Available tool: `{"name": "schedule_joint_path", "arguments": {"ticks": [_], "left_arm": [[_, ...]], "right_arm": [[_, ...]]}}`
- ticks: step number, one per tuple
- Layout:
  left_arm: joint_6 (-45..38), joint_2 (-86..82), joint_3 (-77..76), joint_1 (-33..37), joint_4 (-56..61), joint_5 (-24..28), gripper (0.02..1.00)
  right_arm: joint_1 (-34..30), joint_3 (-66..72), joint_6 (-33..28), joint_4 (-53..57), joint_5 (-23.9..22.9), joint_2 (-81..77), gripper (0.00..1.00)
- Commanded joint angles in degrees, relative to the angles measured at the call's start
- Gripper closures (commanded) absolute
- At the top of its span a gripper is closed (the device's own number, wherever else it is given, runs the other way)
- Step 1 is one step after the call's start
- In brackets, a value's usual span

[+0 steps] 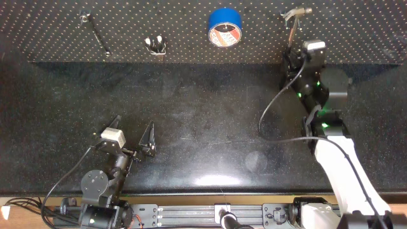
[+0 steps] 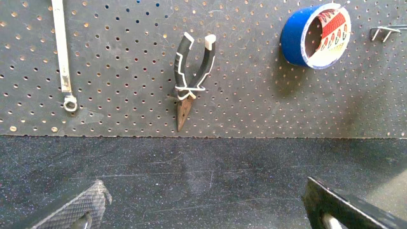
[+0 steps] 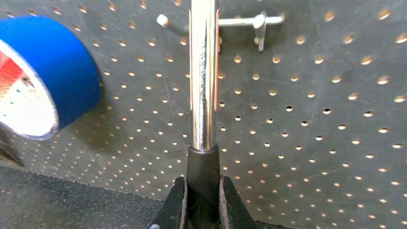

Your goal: Place Tools Onto Pegboard

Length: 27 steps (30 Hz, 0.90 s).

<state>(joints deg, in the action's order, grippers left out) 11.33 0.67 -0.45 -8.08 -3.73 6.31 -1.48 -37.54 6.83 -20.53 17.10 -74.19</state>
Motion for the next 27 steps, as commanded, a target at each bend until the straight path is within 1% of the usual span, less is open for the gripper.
{"name": "schedule_joint_path", "arguments": {"ticks": [1,5,6,7,8,11,13,15,17,18,20,21,23,27], "left_arm": [[-0.9,-0.5,0.1,-0.2,-0.2,0.8,0.023],[-0.9,-0.5,0.1,-0.2,-0.2,0.8,0.023],[-0.9,-0.5,0.1,-0.2,-0.2,0.8,0.02],[-0.9,-0.5,0.1,-0.2,-0.2,0.8,0.023],[-0.9,-0.5,0.1,-0.2,-0.2,0.8,0.023],[-0.9,-0.5,0.1,-0.2,-0.2,0.8,0.023],[-0.9,-0.5,0.1,-0.2,-0.2,0.8,0.023],[-0.9,-0.5,0.1,-0.2,-0.2,0.8,0.023],[-0.9,-0.5,0.1,-0.2,-0.2,0.8,0.023],[-0.9,-0.5,0.1,-0.2,-0.2,0.8,0.023],[-0.9,-0.5,0.1,-0.2,-0.2,0.8,0.023],[-0.9,-0.5,0.1,-0.2,-0.2,0.8,0.023],[-0.9,-0.5,0.1,-0.2,-0.2,0.8,0.023],[-0.9,-0.5,0.1,-0.2,-0.2,0.8,0.023]], "right_arm": [[0.0,-3.7,0.7,-1.5,0.3,-5.7,0.928],[-0.6,-4.1,0.7,-3.6,-0.1,-9.8,0.923],[-0.6,-4.1,0.7,-3.8,-0.1,-10.1,0.531],[-0.6,-4.1,0.7,-3.8,-0.1,-10.1,0.167],[-0.7,-4.1,0.7,-3.8,-0.1,-10.0,0.069],[-0.9,-3.9,0.7,-3.8,0.1,-9.3,0.062],[-2.0,-0.4,0.6,-4.4,0.1,-3.9,0.06],[-4.0,8.6,-1.6,-4.5,-0.1,6.6,0.06],[-5.1,17.1,-1.8,-6.2,-0.1,16.6,0.056],[-5.8,24.1,-1.7,-7.0,-0.1,26.0,0.058],[-6.1,33.4,-1.7,-7.0,-0.1,41.3,0.058],[-6.1,36.0,-1.7,-6.6,-0.1,46.5,0.058],[-6.1,37.3,-1.7,2.9,-0.1,58.1,0.056],[-6.1,37.3,-1.2,19.1,0.0,70.6,0.053]]}}
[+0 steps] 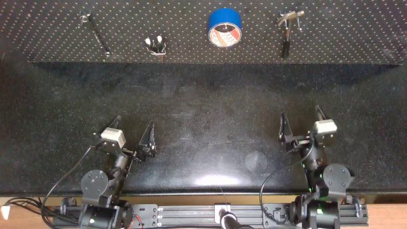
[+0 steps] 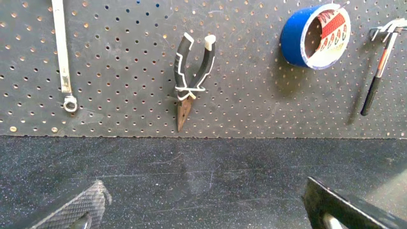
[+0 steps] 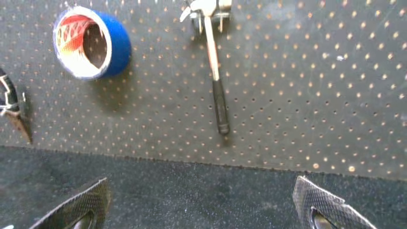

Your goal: Place Tools Onto Pegboard

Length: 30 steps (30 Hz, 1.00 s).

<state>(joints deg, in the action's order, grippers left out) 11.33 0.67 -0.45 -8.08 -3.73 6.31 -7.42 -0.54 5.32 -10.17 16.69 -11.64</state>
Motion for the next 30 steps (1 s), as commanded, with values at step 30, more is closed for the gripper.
{"name": "schedule_joint_path", "arguments": {"ticks": [30], "left_arm": [[-0.9,-0.5,0.1,-0.2,-0.2,0.8,0.023]], "right_arm": [[-0.2,0.1,1.7,13.4,1.0,11.3,0.051]]}}
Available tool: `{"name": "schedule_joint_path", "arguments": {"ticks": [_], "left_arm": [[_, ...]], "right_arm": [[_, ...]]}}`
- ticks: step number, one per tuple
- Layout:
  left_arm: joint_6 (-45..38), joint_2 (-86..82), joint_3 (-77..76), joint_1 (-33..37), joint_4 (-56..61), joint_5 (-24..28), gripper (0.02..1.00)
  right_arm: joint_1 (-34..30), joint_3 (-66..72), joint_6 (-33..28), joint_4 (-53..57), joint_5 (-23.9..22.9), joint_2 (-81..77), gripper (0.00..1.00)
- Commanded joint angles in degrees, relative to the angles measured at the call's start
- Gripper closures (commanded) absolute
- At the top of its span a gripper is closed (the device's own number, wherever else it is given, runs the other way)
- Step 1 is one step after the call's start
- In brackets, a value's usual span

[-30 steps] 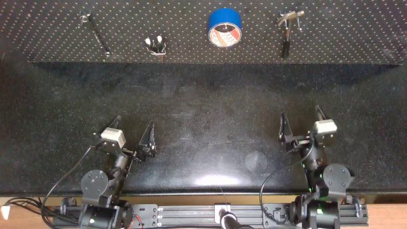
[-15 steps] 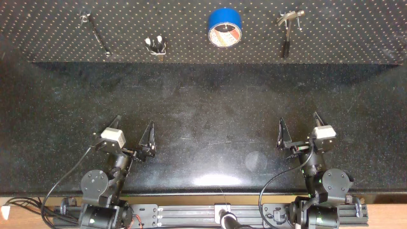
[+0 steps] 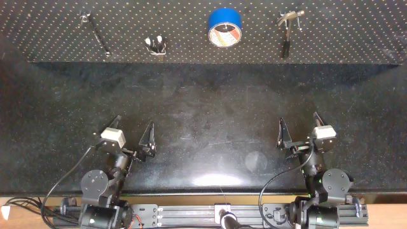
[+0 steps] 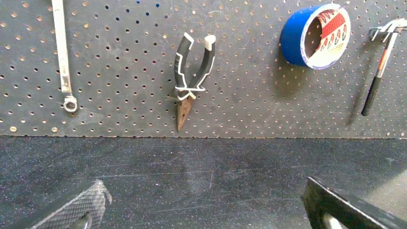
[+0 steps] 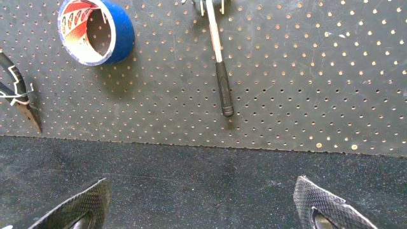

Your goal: Place Tools Onto Pegboard

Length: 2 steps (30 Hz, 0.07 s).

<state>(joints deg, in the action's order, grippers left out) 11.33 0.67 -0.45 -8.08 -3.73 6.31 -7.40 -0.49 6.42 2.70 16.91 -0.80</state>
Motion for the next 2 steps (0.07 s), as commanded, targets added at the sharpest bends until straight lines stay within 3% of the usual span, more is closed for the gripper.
{"name": "schedule_joint_path", "arguments": {"ticks": [1,2], "left_arm": [[-0.9,-0.5,0.1,-0.2,-0.2,0.8,0.023],[-0.9,-0.5,0.1,-0.2,-0.2,0.8,0.023]], "right_arm": [[-0.2,0.0,0.6,0.5,0.7,0.5,0.051],[-0.2,0.0,0.6,0.5,0.7,0.5,0.051]]}}
